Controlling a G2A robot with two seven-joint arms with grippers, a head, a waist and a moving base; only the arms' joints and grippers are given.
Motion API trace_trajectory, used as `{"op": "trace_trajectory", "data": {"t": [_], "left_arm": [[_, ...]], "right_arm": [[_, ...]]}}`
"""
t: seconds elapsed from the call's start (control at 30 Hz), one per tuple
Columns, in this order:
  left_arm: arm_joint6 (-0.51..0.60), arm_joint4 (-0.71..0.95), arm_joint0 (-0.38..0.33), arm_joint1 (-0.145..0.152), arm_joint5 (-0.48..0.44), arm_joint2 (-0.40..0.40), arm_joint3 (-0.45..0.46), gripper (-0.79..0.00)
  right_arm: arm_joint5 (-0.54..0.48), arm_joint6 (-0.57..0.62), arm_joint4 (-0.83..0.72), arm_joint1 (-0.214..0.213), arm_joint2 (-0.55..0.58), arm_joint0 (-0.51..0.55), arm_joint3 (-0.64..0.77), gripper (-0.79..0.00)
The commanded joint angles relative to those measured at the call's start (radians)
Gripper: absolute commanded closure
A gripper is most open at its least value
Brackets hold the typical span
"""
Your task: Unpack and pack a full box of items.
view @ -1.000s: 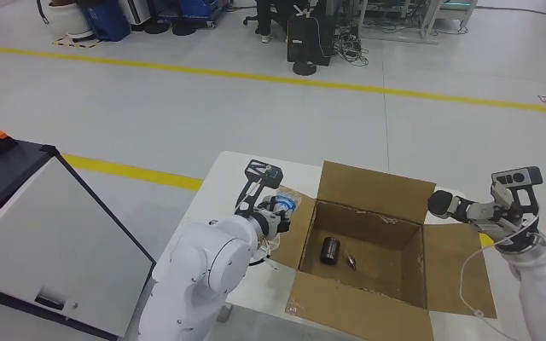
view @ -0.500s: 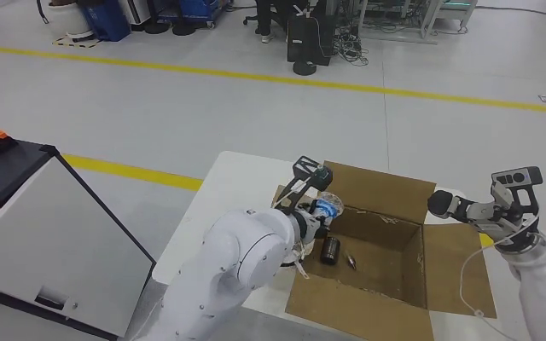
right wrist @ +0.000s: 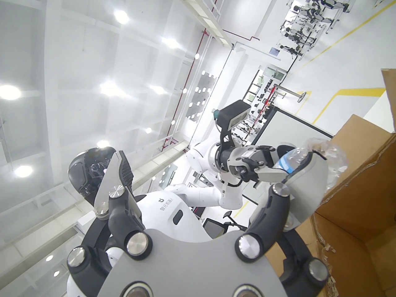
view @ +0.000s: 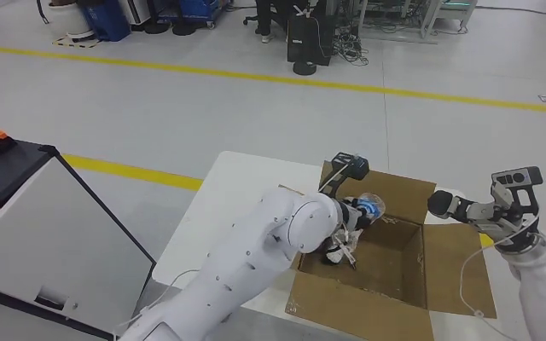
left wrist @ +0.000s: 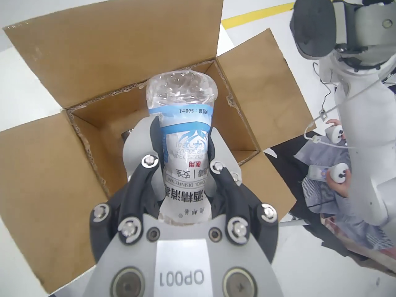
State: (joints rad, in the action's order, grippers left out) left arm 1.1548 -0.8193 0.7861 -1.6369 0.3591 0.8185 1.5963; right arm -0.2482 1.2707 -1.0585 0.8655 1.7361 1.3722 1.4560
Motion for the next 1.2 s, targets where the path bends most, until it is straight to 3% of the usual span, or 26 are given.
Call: {"op": "trace_trajectory", "data": {"t": [0.0, 0.23, 0.83, 0.9, 1.17], "left_arm": [[-0.043, 0.036, -0.006, -0.01, 0.035, -0.007, -0.043, 0.0], [-0.166, 0.159, 0.004, -0.039, 0.099, -0.029, -0.126, 0.0], [-0.174, 0.161, 0.002, -0.043, 0.109, -0.042, -0.143, 0.0], [-0.197, 0.185, 0.026, -0.044, 0.108, -0.039, -0.156, 0.0], [-0.26, 0.276, 0.013, -0.074, 0.033, -0.098, -0.305, 0.0]], "right_arm": [[0.0, 0.0, 0.0, 0.0, 0.0, 0.0, 0.0, -0.785], [0.0, 0.0, 0.0, 0.0, 0.0, 0.0, 0.0, -0.785], [0.0, 0.0, 0.0, 0.0, 0.0, 0.0, 0.0, -0.785], [0.0, 0.0, 0.0, 0.0, 0.0, 0.0, 0.0, -0.785], [0.0, 0.0, 0.0, 0.0, 0.0, 0.0, 0.0, -0.785]]}}
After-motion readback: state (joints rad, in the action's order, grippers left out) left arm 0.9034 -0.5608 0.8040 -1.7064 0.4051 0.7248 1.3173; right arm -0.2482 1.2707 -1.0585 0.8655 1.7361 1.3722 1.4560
